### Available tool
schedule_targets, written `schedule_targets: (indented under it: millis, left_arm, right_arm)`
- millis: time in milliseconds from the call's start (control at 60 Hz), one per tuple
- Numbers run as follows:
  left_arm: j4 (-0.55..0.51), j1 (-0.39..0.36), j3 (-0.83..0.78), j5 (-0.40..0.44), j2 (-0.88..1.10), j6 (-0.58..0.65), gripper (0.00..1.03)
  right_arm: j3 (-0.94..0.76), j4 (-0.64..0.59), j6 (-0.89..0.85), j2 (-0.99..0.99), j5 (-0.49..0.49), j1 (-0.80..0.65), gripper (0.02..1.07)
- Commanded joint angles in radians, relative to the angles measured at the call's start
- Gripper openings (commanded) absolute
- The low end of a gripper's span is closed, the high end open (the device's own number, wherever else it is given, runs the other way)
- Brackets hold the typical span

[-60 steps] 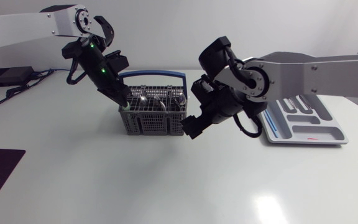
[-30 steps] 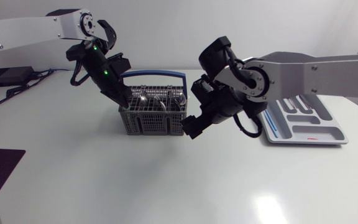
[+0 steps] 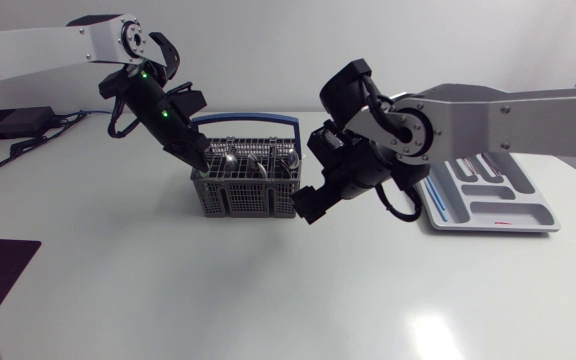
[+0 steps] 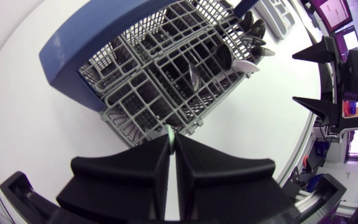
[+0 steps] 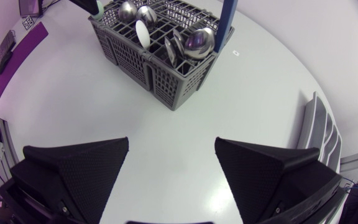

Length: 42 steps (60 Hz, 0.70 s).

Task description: Unload the cutlery basket into the drawer organizer.

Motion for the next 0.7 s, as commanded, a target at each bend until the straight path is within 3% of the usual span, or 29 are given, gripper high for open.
schedule_targets:
  millis: [0, 683]
  left_arm:
    - [-0.017, 0.01, 0.001, 0.031, 0.022, 0.025, 0.04]
    - [-0.033, 0.044, 0.008, 0.076, -0.034, 0.035, 0.04]
  right_arm:
    - [-0.031, -0.006, -0.011, 0.0, 0.001, 0.01, 1.02]
    - [-0.029, -0.007, -0.013, -0.003, 0.001, 0.013, 1.02]
